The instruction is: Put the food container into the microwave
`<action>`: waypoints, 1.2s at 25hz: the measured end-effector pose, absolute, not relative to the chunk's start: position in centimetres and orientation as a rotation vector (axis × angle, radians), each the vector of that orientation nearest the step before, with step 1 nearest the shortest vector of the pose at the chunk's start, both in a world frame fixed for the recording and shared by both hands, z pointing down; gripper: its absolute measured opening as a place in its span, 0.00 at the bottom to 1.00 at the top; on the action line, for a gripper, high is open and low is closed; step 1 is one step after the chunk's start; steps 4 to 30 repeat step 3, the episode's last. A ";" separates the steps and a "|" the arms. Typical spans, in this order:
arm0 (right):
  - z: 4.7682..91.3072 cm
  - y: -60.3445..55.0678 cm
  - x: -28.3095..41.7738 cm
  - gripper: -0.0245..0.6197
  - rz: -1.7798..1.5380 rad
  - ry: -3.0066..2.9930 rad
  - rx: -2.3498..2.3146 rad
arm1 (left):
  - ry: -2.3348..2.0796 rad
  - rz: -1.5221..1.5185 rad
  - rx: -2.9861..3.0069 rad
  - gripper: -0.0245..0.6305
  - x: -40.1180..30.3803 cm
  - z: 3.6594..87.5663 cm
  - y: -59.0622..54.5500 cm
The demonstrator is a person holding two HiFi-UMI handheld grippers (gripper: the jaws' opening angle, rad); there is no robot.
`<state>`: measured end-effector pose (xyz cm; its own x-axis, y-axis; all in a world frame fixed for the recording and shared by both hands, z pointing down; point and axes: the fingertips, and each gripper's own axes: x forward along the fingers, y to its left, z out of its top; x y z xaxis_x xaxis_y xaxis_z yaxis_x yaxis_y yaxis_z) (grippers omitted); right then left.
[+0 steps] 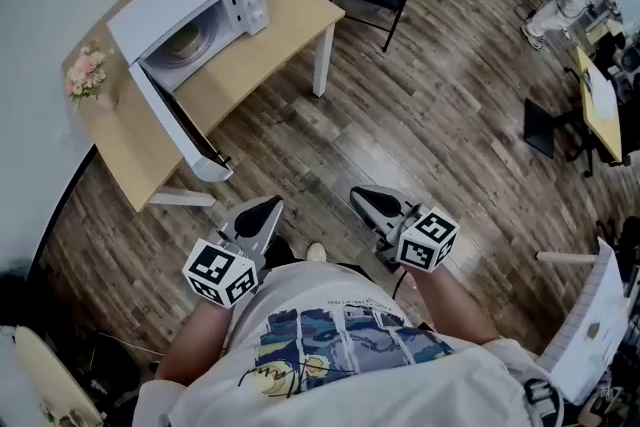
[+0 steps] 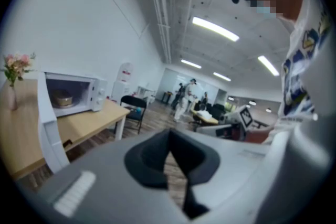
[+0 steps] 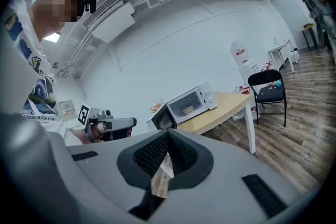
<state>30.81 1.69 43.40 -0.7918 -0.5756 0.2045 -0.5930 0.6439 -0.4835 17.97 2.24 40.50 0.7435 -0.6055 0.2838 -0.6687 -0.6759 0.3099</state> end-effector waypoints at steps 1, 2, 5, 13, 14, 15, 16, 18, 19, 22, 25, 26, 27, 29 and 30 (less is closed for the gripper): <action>43.5 1.5 31.4 0.05 0.847 -2.817 1.020 | -0.976 0.231 2.555 0.05 18.4 40.3 2.0; 43.5 1.4 32.0 0.05 0.847 -2.815 1.039 | -0.978 0.238 2.561 0.05 18.7 40.1 1.6; 43.5 1.2 32.5 0.05 0.846 -2.814 1.058 | -0.981 0.244 2.565 0.05 19.1 39.8 1.3; 43.5 1.2 32.5 0.05 0.846 -2.814 1.058 | -0.981 0.244 2.565 0.05 19.1 39.8 1.3; 43.5 1.2 32.5 0.05 0.846 -2.814 1.058 | -0.981 0.244 2.565 0.05 19.1 39.8 1.3; 43.5 1.2 32.5 0.05 0.846 -2.814 1.058 | -0.981 0.244 2.565 0.05 19.1 39.8 1.3; 43.5 1.2 32.5 0.05 0.846 -2.814 1.058 | -0.981 0.244 2.565 0.05 19.1 39.8 1.3; 43.5 1.2 32.5 0.05 0.846 -2.814 1.058 | -0.981 0.244 2.565 0.05 19.1 39.8 1.3; 43.5 1.2 32.5 0.05 0.846 -2.814 1.058 | -0.981 0.244 2.565 0.05 19.1 39.8 1.3; 43.5 1.2 32.5 0.05 0.846 -2.814 1.058 | -0.981 0.244 2.565 0.05 19.1 39.8 1.3; 43.5 1.2 32.5 0.05 0.846 -2.814 1.058 | -0.981 0.244 2.565 0.05 19.1 39.8 1.3; 43.5 1.2 32.5 0.05 0.846 -2.814 1.058 | -0.981 0.244 2.565 0.05 19.1 39.8 1.3; 43.5 1.2 32.5 0.05 0.846 -2.814 1.058 | -0.981 0.244 2.565 0.05 19.1 39.8 1.3; 43.5 1.2 32.5 0.05 0.846 -2.814 1.058 | -0.981 0.244 2.565 0.05 19.1 39.8 1.3; 43.5 1.2 32.5 0.05 0.846 -2.814 1.058 | -0.981 0.244 2.565 0.05 19.1 39.8 1.3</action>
